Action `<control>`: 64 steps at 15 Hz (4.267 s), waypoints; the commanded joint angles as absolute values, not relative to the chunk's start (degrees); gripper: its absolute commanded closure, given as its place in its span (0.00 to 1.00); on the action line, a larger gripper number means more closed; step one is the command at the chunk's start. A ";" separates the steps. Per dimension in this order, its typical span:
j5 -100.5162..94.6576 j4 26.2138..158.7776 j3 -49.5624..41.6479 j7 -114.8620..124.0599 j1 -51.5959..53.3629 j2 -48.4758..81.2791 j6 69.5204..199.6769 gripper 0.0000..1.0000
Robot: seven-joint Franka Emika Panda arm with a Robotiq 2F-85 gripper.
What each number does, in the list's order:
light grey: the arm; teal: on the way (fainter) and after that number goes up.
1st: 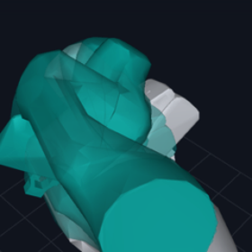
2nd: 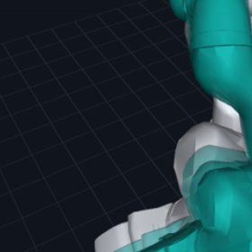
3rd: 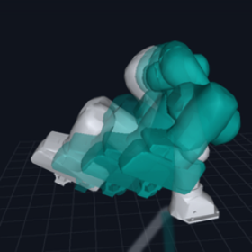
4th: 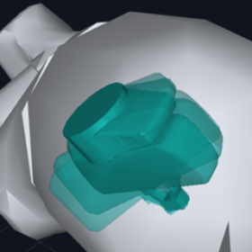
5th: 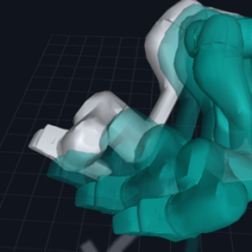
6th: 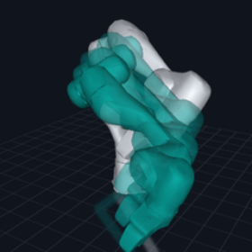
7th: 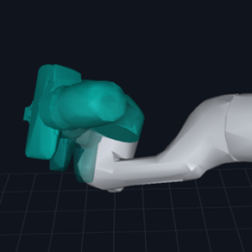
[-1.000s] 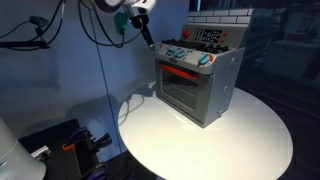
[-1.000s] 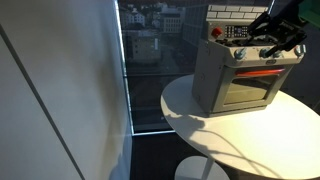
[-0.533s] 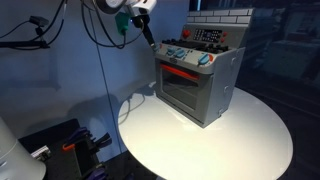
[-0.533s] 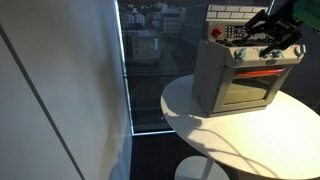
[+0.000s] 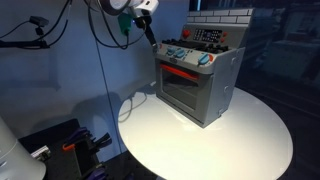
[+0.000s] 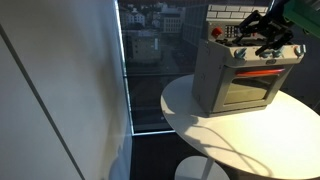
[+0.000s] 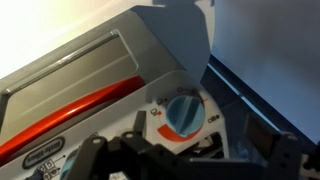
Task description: Turn the first and third knob from the left in a clockwise direction
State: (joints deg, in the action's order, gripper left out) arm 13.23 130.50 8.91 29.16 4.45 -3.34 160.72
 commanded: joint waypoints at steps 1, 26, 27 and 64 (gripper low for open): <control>14.76 127.95 8.38 29.56 5.23 -1.52 160.94 0.08; 19.80 128.69 7.74 29.26 5.35 -1.93 161.08 0.49; 20.12 128.71 7.69 29.24 5.34 -1.95 161.08 0.50; 40.76 129.96 7.02 28.86 5.83 -4.57 159.08 0.95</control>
State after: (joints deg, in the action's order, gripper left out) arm 36.87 129.51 7.29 28.90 4.88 -2.46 159.92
